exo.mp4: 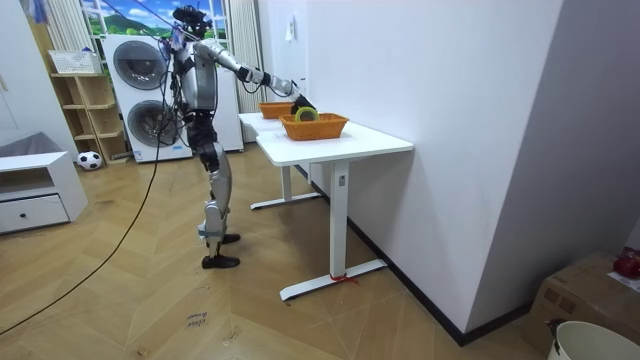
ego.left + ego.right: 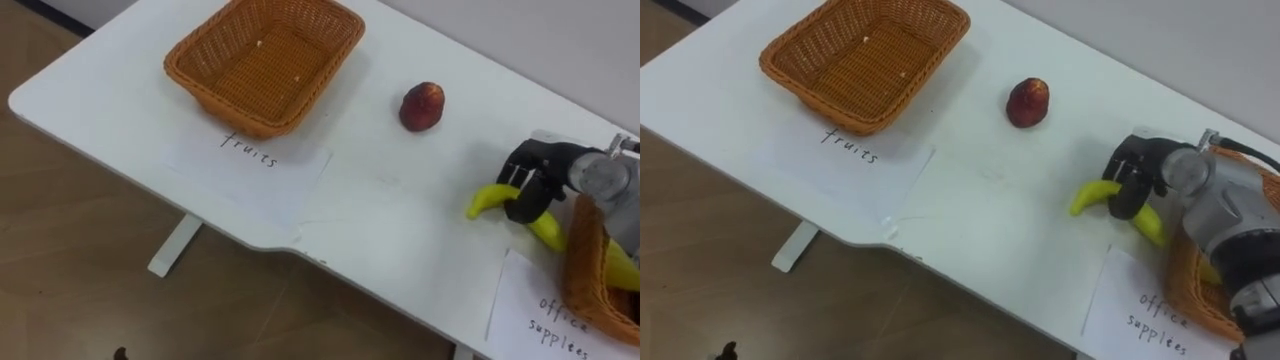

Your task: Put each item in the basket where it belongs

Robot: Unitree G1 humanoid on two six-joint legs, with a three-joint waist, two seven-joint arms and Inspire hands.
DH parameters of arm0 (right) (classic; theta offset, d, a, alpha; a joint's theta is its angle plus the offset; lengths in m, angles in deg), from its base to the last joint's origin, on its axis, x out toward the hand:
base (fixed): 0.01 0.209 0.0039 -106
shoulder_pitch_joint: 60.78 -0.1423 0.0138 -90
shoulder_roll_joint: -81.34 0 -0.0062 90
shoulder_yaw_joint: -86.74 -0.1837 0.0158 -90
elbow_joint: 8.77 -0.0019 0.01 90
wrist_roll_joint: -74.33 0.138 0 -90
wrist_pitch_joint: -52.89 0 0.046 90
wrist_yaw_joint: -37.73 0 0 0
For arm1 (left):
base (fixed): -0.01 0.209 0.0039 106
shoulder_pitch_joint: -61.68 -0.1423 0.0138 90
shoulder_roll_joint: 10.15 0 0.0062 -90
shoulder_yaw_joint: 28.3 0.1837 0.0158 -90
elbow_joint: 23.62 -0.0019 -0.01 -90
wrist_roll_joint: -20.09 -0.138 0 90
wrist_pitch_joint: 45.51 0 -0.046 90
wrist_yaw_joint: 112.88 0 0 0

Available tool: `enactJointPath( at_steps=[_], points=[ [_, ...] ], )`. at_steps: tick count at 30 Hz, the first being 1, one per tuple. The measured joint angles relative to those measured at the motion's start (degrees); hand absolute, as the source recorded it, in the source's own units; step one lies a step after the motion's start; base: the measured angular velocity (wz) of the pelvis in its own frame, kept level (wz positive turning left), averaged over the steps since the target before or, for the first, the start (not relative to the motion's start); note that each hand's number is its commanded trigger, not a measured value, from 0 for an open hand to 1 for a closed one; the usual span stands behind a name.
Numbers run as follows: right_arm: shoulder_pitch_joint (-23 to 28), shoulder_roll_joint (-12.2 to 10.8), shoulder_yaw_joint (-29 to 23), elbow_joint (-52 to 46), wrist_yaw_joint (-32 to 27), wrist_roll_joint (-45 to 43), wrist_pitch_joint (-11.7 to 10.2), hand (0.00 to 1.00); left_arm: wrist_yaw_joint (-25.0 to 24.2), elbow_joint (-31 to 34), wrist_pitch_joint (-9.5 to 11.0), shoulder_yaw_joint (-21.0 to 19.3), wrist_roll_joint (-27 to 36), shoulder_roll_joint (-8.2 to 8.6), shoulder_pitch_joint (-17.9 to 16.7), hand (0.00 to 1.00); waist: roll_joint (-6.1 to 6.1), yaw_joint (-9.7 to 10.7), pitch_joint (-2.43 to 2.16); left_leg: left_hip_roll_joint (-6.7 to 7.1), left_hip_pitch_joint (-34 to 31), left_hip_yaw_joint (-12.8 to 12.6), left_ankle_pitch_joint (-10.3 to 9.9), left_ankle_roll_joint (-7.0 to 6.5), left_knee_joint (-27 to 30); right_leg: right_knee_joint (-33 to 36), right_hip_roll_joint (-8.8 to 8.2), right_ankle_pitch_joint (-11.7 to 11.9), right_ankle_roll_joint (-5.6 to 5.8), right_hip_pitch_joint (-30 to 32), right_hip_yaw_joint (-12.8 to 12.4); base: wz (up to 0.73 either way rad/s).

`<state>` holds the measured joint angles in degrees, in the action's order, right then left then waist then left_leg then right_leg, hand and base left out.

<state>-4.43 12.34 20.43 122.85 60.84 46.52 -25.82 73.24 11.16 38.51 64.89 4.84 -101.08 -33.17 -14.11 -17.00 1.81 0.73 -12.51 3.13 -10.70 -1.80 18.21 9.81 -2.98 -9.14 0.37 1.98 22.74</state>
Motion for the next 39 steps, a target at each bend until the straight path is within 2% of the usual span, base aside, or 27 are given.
enactJointPath(
  at_steps=[6,12,15,17,21,22,24,25,26,28,35,39],
  points=[
    [0.0,-0.01,-0.05,-1.84,-2.52,0.59,-0.22,1.0,0.06,0.16,0.06,1.47,-0.03,0.02,-0.42,0.0,0.28,0.09,0.22,-0.03,0.82,-0.83,0.17,0.18,-1.27,-0.09,0.19,0.0,0.0,0.22,-2.22,-0.1],
    [0.64,-0.14,-0.06,-8.65,-3.67,0.44,0.06,1.0,1.12,0.41,-0.05,1.43,-0.58,0.1,-1.23,0.0,0.35,1.65,0.24,-0.09,0.91,-1.22,0.22,0.24,-1.63,-0.14,0.17,0.0,0.0,0.58,-2.27,-0.02],
    [0.7,-0.14,-0.9,-16.06,-3.64,0.55,-0.27,1.0,1.26,2.83,0.05,0.69,-0.57,0.31,-2.48,0.0,0.29,3.42,0.13,-0.03,0.74,-1.0,0.22,0.24,-1.66,-0.11,0.14,0.0,0.0,0.72,-2.15,0.05],
    [0.71,-0.14,-1.8,-20.65,-4.69,0.51,-1.37,1.0,1.8,3.64,0.07,0.22,-0.54,0.65,-2.56,0.0,0.33,4.34,0.06,0.03,1.28,-0.85,0.22,0.24,-1.62,-0.15,0.13,0.0,0.0,0.09,-2.22,0.06],
    [1.14,-0.66,-4.03,-24.02,-6.26,0.49,-2.21,1.0,3.45,5.04,1.01,-0.49,-0.55,1.05,-3.15,0.0,0.8,5.61,-0.35,0.05,2.56,-0.61,0.22,0.23,-1.58,-0.21,0.12,0.0,0.01,-1.62,-2.96,0.17],
    [1.15,-1.21,-5.68,-24.64,-6.67,0.5,-2.71,1.0,3.86,6.01,1.17,-0.94,-0.53,1.42,-3.77,0.0,1.15,5.73,-0.35,-0.01,3.2,-0.66,0.22,0.23,-1.64,-0.23,0.11,0.0,0.01,-2.15,-3.76,0.0],
    [1.13,-1.68,-7.92,-25.68,-7.68,0.5,-3.35,1.0,4.54,6.85,1.3,-1.27,-0.54,2.36,-4.38,0.0,2.09,5.67,-0.49,0.01,3.99,-0.75,0.22,0.22,-2.11,-0.21,0.0,0.0,0.02,-2.69,-3.97,-0.05],
    [1.25,-2.65,-9.28,-26.04,-8.8,0.51,-3.29,1.0,4.59,6.85,1.31,-1.27,-0.5,2.77,-4.72,0.0,2.74,5.73,-0.6,0.03,4.94,-0.9,0.29,0.11,-2.8,-0.22,-0.07,-0.02,0.04,-3.25,-3.9,-0.09],
    [1.41,-3.36,-9.69,-26.83,-9.79,0.76,-3.2,1.0,4.59,6.88,1.34,-1.3,-0.54,2.83,-5.05,0.0,3.19,5.68,-0.87,0.05,5.62,-1.18,0.34,0.03,-3.35,-0.23,-0.07,-0.04,0.07,-3.59,-3.94,-0.13],
    [1.63,-3.8,-9.7,-28.12,-10.59,2.03,-3.42,1.0,4.61,6.9,1.33,-2.02,-0.57,2.84,-5.86,0.0,3.6,5.72,-1.08,0.07,6.64,-1.34,0.42,0.09,-4.11,-0.23,0.04,-0.05,0.09,-4.17,-3.96,-0.14],
    [3.06,-3.87,-10.07,-31.37,-13.62,7.05,-4.49,1.0,4.88,6.95,1.33,-3.3,-0.46,3.81,-7.31,0.0,3.74,5.78,-1.16,0.03,8.29,-1.02,1.08,0.46,-5.47,-0.28,0.17,-0.08,0.14,-5.78,-3.56,0.04],
    [3.13,-5.41,-10.24,-31.37,-14.47,10.14,-4.46,1.0,4.94,6.97,1.29,-3.28,-0.2,4.71,-8.76,0.0,3.51,5.76,-1.29,0.09,8.24,-0.97,1.12,0.43,-5.46,-0.18,0.06,-0.08,0.14,-5.94,-2.86,0.0]
  ],
)
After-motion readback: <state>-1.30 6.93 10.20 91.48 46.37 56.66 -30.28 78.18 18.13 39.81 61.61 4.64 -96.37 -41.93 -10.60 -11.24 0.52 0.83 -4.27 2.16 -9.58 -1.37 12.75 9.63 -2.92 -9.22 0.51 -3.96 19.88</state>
